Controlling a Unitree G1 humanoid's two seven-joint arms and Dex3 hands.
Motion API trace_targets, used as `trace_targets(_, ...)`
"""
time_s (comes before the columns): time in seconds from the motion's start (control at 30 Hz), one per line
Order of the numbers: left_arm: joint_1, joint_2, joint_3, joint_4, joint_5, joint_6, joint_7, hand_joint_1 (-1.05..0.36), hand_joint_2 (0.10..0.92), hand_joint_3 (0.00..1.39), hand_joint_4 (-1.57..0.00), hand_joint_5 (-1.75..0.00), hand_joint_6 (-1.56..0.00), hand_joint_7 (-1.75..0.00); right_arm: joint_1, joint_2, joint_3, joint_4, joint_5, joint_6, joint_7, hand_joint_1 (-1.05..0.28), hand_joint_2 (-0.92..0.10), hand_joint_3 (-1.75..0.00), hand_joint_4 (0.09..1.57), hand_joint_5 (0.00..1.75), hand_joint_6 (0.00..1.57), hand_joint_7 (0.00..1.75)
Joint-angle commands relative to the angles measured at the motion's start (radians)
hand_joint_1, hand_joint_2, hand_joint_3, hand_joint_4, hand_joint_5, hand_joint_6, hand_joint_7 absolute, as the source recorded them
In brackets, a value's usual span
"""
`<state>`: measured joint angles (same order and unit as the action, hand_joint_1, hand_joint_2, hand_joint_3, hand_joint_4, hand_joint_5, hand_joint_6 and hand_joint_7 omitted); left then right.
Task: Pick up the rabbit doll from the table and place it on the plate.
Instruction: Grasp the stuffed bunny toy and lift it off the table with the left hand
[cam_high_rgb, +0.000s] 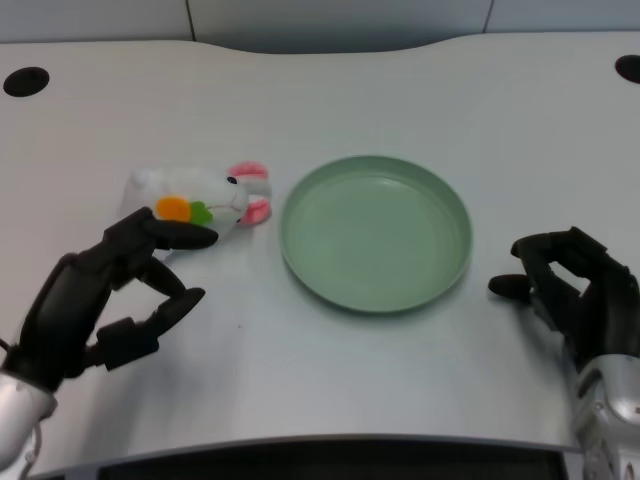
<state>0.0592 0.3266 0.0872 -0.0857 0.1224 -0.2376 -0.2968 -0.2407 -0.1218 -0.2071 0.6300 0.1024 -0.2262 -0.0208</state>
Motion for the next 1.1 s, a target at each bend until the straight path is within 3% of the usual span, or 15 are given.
trace_targets(0.03, -0.064, 0.086, -0.02, -0.011, 0.123, 0.033, 0.009, -0.54, 0.917, 0.12, -0.18, -1.17, -0.35, -0.42, 0.004, 0.011, 0.003, 0.005, -0.002, -0.02, 0.0, -0.75, -0.92, -0.16, 0.83, 0.92, 0.79, 1.24)
trace_targets(0.07, -0.105, 0.137, -0.038, -0.007, 0.209, 0.049, 0.007, -0.56, 0.919, 0.08, -0.17, -1.12, -0.37, -0.35, 0.005, 0.012, 0.004, 0.006, -0.002, -0.024, 0.001, -0.75, -0.92, -0.16, 0.83, 0.92, 0.79, 1.24)
trace_targets(0.1, -0.133, 0.17, -0.05, -0.005, 0.268, 0.062, 0.007, -0.65, 0.92, 0.06, -0.17, -0.95, -0.37, -0.21, 0.005, 0.013, 0.005, 0.006, -0.002, -0.026, 0.001, -0.76, -0.92, -0.16, 0.83, 0.92, 0.79, 1.24)
trace_targets(0.2, -0.205, 0.235, -0.099, 0.014, 0.411, 0.096, 0.012, -0.71, 0.92, 0.04, -0.15, -0.75, -0.37, -0.08, 0.005, 0.016, 0.006, 0.004, 0.0, -0.021, 0.001, -0.76, -0.92, -0.16, 0.83, 0.92, 0.79, 1.24)
trace_targets(0.23, -0.23, 0.252, -0.115, 0.026, 0.453, 0.103, 0.017, -0.73, 0.91, 0.02, -0.12, -0.59, -0.35, -0.04, 0.005, 0.017, 0.006, 0.004, 0.002, -0.02, 0.002, -0.76, -0.92, -0.16, 0.83, 0.92, 0.79, 1.24)
trace_targets(0.53, -0.417, 0.315, -0.253, 0.161, 0.7, 0.147, 0.057, -0.86, 0.92, 0.02, 0.0, -0.18, -0.15, -0.01, -0.003, 0.019, 0.009, 0.012, -0.007, -0.01, -0.011, -0.76, -0.92, -0.15, 0.83, 0.91, 0.8, 1.23)
trace_targets(0.8, -0.501, 0.31, -0.334, 0.258, 0.771, 0.143, 0.084, -0.93, 0.921, 0.04, 0.0, -0.06, -0.12, -0.01, -0.007, 0.02, 0.012, 0.011, -0.023, 0.001, -0.025, -0.77, -0.92, -0.15, 0.84, 0.9, 0.81, 1.22)
trace_targets(1.1, -0.508, 0.316, -0.346, 0.265, 0.765, 0.146, 0.092, -0.94, 0.921, 0.05, 0.0, -0.06, -0.12, 0.0, -0.007, 0.02, 0.013, 0.011, -0.023, 0.001, -0.026, -0.77, -0.92, -0.15, 0.85, 0.89, 0.81, 1.23)
